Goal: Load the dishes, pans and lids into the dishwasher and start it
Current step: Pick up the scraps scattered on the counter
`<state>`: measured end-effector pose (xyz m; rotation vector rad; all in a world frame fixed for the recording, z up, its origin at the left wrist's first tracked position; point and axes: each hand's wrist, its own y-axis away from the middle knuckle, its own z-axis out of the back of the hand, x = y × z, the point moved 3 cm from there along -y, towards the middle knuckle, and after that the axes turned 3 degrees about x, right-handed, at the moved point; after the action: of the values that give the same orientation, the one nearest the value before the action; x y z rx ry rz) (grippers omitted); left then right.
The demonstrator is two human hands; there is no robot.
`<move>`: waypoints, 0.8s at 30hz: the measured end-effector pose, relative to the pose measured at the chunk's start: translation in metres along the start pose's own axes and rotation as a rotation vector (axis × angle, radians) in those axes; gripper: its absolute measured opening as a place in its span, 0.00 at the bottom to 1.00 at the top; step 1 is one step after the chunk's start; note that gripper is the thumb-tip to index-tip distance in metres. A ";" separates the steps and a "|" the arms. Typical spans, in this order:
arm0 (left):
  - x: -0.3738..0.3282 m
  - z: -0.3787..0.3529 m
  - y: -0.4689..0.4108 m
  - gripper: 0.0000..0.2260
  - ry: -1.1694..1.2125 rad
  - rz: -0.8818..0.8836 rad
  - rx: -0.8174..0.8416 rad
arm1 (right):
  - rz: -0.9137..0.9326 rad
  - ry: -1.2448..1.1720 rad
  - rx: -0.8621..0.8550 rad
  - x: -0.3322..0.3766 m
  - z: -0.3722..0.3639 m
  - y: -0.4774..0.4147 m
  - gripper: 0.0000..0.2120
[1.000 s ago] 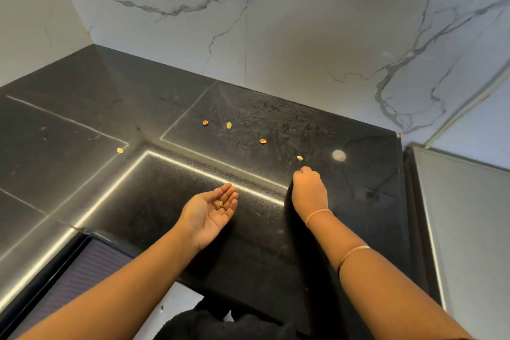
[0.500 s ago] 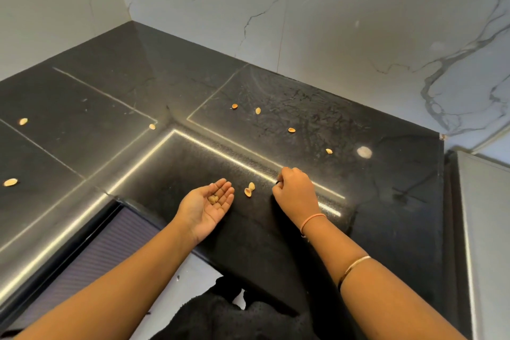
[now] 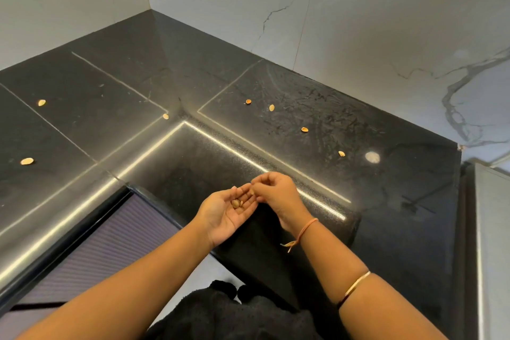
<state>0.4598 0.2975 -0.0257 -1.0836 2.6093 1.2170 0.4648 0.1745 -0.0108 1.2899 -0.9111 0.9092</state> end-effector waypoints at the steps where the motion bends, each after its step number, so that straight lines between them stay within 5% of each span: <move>1: -0.001 0.001 0.000 0.15 0.017 -0.004 -0.009 | 0.045 0.041 0.001 0.001 -0.004 0.001 0.06; 6: -0.010 0.009 0.001 0.13 0.070 -0.040 -0.090 | 0.196 0.445 -0.185 0.002 0.013 -0.008 0.07; 11: -0.020 0.015 0.003 0.13 0.097 -0.109 -0.113 | 0.273 0.840 -0.048 -0.010 0.005 -0.008 0.21; 15: -0.023 0.013 0.004 0.14 0.081 -0.123 -0.090 | 0.383 1.159 -0.004 -0.020 -0.014 -0.001 0.19; 20: -0.028 0.011 0.003 0.14 0.058 -0.121 -0.057 | 0.494 1.283 -0.015 -0.011 -0.016 0.005 0.10; 24: -0.033 0.007 0.002 0.14 0.043 -0.117 -0.022 | 0.341 1.201 -0.044 -0.003 -0.006 -0.010 0.09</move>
<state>0.4821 0.3219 -0.0181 -1.2597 2.5284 1.2130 0.4731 0.1792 -0.0176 0.3523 -0.1654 1.6330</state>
